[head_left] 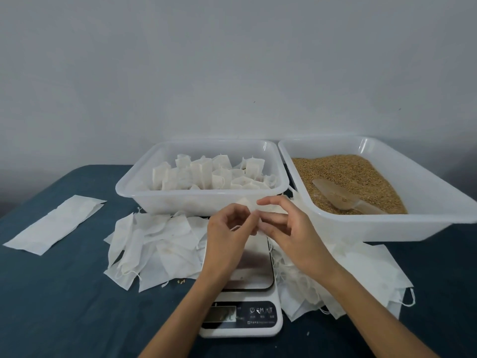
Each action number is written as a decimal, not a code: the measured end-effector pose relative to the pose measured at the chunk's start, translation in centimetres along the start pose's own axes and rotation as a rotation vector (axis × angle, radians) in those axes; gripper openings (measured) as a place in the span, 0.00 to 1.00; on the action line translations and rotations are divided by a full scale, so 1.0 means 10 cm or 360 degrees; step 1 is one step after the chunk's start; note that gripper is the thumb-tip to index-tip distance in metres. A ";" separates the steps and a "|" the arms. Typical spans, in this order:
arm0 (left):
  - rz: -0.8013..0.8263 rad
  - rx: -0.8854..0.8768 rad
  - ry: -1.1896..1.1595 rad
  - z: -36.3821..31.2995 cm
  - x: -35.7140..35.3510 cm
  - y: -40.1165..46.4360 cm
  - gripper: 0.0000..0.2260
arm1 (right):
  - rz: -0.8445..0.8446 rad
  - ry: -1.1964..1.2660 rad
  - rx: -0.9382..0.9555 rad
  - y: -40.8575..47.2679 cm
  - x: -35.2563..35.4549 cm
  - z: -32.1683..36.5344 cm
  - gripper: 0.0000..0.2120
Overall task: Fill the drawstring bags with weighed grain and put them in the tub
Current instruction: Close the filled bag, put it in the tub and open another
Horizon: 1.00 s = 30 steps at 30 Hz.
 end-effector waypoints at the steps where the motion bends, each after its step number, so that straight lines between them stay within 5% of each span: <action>1: -0.0012 -0.0001 0.0008 0.00 0.01 0.00 0.06 | -0.0044 -0.0017 0.0008 0.00 0.02 0.00 0.14; 9: -0.0041 0.0069 -0.0169 -0.04 0.03 0.00 0.05 | -0.0508 -0.0293 0.0243 -0.04 0.24 0.15 0.05; 14: 0.0078 0.0087 -0.0225 -0.05 -0.04 -0.01 0.05 | -0.0284 -0.0129 0.0127 -0.04 0.08 0.10 0.15; 20: 0.0150 0.0089 -0.0268 -0.06 -0.07 -0.02 0.05 | -0.0370 -0.0115 0.0153 -0.04 0.19 0.14 0.12; 30: -0.0041 0.0036 -0.0211 -0.07 0.02 0.00 0.02 | -0.0480 -0.0720 0.0403 -0.06 0.15 0.15 0.10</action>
Point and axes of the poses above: each hand's wrist, its own y-axis towards the middle knuckle, its own x-axis out of the back of the hand, z = x × y, the point moved 7 cm from there along y, towards the middle knuckle, and after that the axes turned 1 degree about -x, right-handed, at the moved point
